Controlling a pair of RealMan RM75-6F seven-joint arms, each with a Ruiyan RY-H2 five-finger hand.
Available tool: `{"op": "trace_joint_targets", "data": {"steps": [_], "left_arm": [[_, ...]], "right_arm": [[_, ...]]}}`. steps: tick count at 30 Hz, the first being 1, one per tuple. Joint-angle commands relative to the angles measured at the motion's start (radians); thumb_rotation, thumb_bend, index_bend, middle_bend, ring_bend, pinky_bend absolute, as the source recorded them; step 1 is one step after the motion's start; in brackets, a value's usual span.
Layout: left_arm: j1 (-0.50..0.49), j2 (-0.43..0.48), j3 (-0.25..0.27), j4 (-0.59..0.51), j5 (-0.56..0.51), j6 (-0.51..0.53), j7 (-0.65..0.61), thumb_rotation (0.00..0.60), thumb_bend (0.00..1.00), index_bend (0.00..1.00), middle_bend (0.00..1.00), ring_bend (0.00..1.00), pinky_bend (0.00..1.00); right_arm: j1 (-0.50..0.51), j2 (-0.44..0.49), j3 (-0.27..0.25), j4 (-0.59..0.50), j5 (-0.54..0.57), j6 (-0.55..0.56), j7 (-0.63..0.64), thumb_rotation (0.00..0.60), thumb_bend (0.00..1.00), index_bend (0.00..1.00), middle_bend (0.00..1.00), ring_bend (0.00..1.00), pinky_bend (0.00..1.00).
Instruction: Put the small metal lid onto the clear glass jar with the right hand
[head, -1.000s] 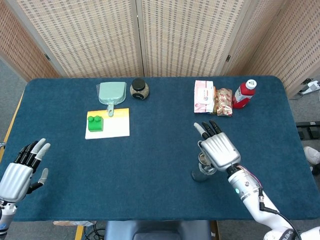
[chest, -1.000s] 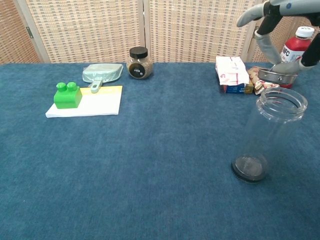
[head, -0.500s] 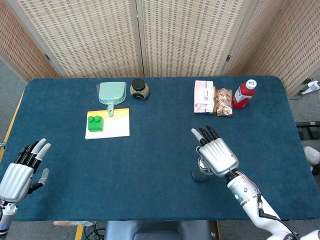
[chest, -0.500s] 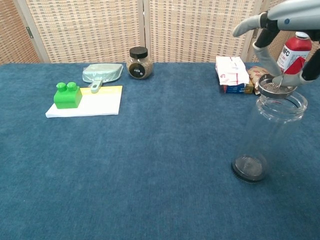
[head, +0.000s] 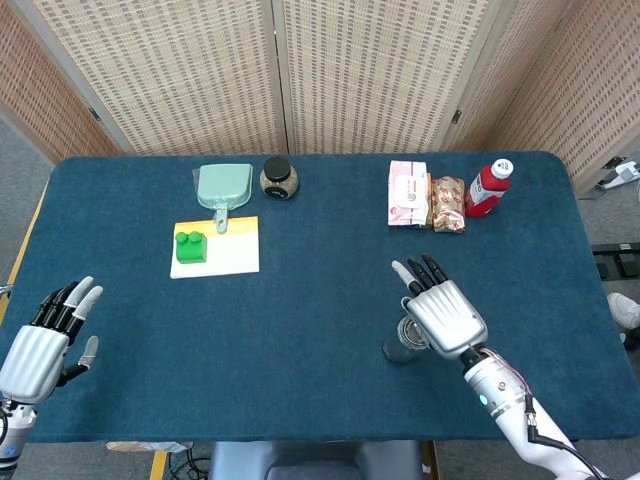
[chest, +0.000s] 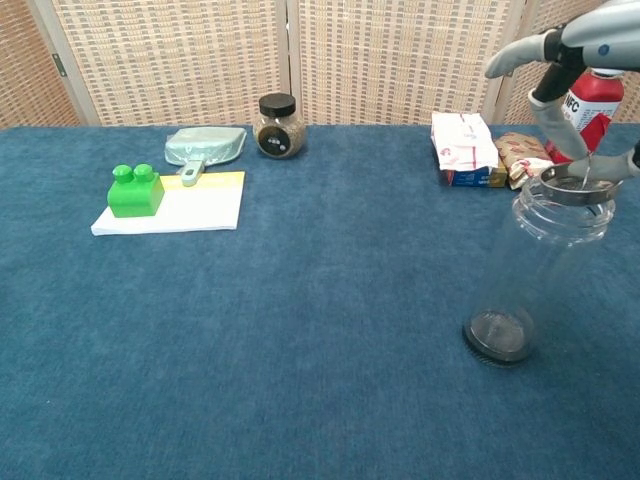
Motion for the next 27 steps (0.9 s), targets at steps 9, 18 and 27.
{"op": "trace_joint_targets", "data": {"steps": [9, 18, 27], "left_arm": [[-0.002, -0.002, 0.000, -0.002, -0.002, -0.005, 0.004, 0.600, 0.49, 0.00, 0.00, 0.00, 0.10], [-0.001, 0.001, 0.001, -0.003, 0.000, -0.002, -0.002, 0.600, 0.49, 0.00, 0.00, 0.00, 0.10], [0.000, 0.002, -0.002, -0.005, -0.003, 0.000, -0.004, 0.600, 0.49, 0.00, 0.00, 0.00, 0.10]], "right_arm": [[0.001, 0.005, 0.002, 0.000, 0.045, -0.012, -0.007, 0.600, 0.38, 0.64, 0.04, 0.00, 0.00], [0.025, -0.011, 0.021, 0.015, 0.102, -0.024, -0.014, 0.600, 0.38, 0.64, 0.04, 0.00, 0.00], [0.040, -0.015, 0.021, 0.024, 0.122, -0.043, -0.009, 0.600, 0.38, 0.62, 0.03, 0.00, 0.00]]}}
